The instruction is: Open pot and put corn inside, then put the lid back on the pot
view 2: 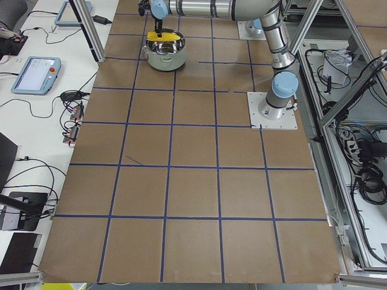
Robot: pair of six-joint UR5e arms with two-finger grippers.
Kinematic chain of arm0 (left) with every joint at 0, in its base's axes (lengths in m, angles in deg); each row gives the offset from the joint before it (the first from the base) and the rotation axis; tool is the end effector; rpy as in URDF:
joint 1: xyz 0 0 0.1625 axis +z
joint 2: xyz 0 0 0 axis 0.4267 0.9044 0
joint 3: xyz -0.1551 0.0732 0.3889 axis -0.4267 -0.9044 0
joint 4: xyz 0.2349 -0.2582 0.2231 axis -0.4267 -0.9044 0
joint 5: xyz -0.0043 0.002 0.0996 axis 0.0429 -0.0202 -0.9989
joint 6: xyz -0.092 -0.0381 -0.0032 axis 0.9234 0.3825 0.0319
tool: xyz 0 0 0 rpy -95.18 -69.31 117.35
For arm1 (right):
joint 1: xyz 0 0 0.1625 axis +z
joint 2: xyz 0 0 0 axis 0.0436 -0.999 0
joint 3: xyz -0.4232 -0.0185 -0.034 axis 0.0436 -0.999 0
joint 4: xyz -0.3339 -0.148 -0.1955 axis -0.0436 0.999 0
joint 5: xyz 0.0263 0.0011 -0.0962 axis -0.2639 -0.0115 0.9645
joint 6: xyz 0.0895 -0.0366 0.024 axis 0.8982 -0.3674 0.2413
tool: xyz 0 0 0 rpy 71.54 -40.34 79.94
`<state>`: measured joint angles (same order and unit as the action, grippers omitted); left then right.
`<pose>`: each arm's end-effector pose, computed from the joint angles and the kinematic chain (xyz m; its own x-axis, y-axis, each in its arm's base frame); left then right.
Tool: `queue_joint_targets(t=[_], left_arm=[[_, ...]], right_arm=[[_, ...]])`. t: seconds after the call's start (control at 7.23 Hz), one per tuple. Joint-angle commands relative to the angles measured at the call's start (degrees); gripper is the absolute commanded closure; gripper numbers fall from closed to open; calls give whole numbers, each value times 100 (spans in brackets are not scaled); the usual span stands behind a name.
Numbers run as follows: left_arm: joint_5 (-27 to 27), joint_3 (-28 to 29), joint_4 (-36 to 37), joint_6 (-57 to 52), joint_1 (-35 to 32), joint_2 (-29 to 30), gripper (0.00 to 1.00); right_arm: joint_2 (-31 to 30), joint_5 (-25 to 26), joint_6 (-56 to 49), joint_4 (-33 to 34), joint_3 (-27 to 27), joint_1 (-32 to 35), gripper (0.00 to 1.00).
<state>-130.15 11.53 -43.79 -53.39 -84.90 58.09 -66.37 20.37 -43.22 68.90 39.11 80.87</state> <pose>-0.3791 -0.6353 0.3375 -0.9981 0.0389 0.0480 0.0376 0.9989 -0.0279 0.0607 -0.6871 0.4049 -0.9965 -0.0079 -0.0828 -0.0202 0.9886 0.1494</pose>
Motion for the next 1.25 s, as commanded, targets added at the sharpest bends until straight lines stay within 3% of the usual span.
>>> queue_joint_targets(t=[0.0,0.28,0.55,0.69,0.83,1.11], left_arm=[[-10,-86,103,27,-5,69,0],[-2,-148,103,-17,56,25,0],[16,-182,-20,-236,292,-385,0],[-10,-365,-46,-768,381,-545,0],[7,-768,-47,-1164,555,-851,2],[112,-2048,14,-1824,1125,-2095,0]], right_arm=[[-9,-10,8,1,-1,4,83],[-62,-1,26,-34,-35,4,83],[-131,-27,271,-69,-132,56,83],[-289,-45,280,-86,-132,83,83],[-386,-45,524,-174,-132,222,83],[-413,8,1462,-174,-141,879,83]])
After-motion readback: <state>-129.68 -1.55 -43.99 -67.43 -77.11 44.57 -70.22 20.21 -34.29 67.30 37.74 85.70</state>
